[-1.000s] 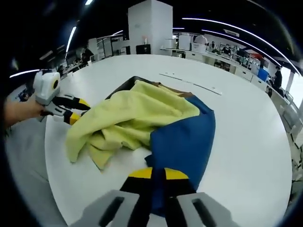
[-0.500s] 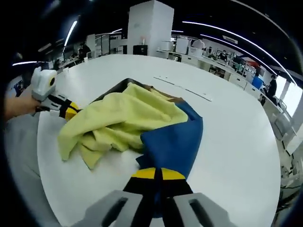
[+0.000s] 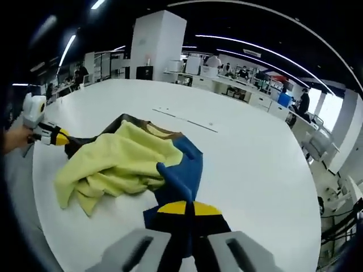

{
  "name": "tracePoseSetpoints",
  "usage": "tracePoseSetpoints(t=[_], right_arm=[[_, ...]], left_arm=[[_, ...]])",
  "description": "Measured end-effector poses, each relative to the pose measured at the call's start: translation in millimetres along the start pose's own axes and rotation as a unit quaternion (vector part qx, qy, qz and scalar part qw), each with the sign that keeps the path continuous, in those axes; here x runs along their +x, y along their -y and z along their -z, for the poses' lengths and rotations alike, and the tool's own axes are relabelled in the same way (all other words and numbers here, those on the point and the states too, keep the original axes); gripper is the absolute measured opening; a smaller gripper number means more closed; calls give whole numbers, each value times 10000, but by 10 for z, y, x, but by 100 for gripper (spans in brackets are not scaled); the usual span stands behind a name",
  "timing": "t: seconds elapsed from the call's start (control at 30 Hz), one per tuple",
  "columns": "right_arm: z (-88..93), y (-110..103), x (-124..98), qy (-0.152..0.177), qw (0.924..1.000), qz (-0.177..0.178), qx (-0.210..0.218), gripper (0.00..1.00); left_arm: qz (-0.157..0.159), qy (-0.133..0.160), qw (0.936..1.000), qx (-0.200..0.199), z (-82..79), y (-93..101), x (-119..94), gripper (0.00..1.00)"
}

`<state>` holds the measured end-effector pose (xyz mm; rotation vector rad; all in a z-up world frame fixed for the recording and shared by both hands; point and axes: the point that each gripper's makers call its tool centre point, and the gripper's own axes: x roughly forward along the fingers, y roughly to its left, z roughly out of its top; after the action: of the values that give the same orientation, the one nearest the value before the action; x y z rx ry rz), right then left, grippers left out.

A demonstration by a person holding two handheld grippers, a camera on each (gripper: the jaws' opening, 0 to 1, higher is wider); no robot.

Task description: Fold the garment on the visible template until the final outline fits inside the template.

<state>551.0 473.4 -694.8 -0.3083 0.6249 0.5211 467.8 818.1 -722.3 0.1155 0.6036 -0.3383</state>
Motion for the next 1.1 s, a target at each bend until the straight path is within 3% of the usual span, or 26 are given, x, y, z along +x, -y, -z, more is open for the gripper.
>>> tracePoseSetpoints(t=[0.4, 0.73, 1.1], right_arm=[[71, 437, -25, -21, 9968, 369, 707, 0], [197, 662, 9, -90, 9915, 549, 1180, 0], [369, 812, 148, -343, 9877, 573, 1413, 0]], left_arm=[[-631, 43, 9978, -174, 3, -438, -121, 0], [-1152, -2, 9929, -300, 58, -827, -226, 0], [-1330, -148, 9905, -326, 131, -1046, -233, 0]])
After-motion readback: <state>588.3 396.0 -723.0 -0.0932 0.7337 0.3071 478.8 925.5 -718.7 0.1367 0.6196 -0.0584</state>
